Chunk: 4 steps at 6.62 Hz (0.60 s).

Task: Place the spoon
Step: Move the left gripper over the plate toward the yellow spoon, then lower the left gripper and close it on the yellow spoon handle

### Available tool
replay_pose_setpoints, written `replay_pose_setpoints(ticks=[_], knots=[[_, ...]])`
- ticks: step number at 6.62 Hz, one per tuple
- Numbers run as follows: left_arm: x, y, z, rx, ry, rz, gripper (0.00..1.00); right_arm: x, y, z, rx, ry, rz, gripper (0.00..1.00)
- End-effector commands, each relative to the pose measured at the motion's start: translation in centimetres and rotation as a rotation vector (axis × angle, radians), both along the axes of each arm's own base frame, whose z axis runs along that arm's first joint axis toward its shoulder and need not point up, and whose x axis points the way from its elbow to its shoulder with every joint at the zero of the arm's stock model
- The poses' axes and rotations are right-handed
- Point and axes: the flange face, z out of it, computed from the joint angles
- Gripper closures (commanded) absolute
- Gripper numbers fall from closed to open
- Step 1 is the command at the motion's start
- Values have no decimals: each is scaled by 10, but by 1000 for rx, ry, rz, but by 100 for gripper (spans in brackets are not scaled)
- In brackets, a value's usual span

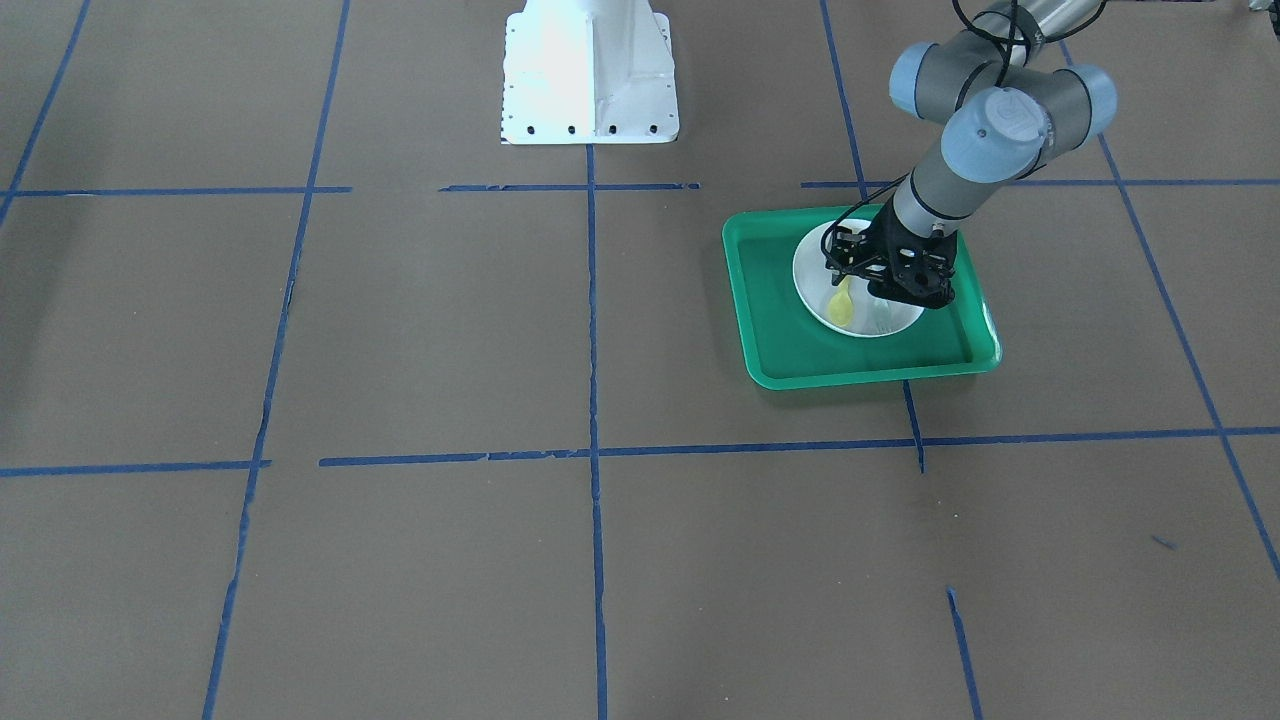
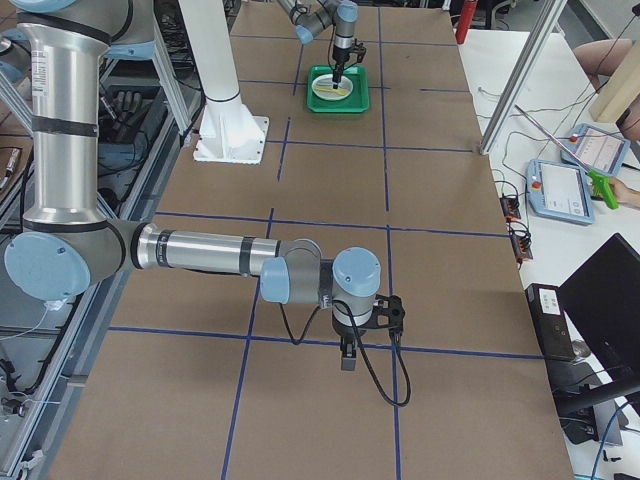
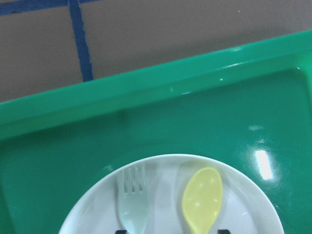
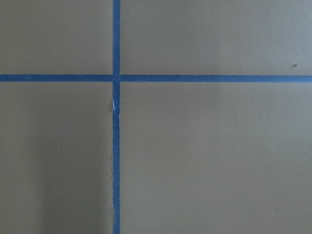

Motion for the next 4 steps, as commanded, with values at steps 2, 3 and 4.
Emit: replay_pose_setpoints(ticks=[2, 3, 4], knots=[[9, 3, 6, -6, -12, 14, 34, 0, 0, 0, 0, 0, 0, 0], [9, 3, 6, -6, -10, 15, 35, 0, 0, 0, 0, -2, 0, 0], [10, 4, 7, -8, -13, 18, 36, 0, 0, 0, 0, 0, 0, 0]])
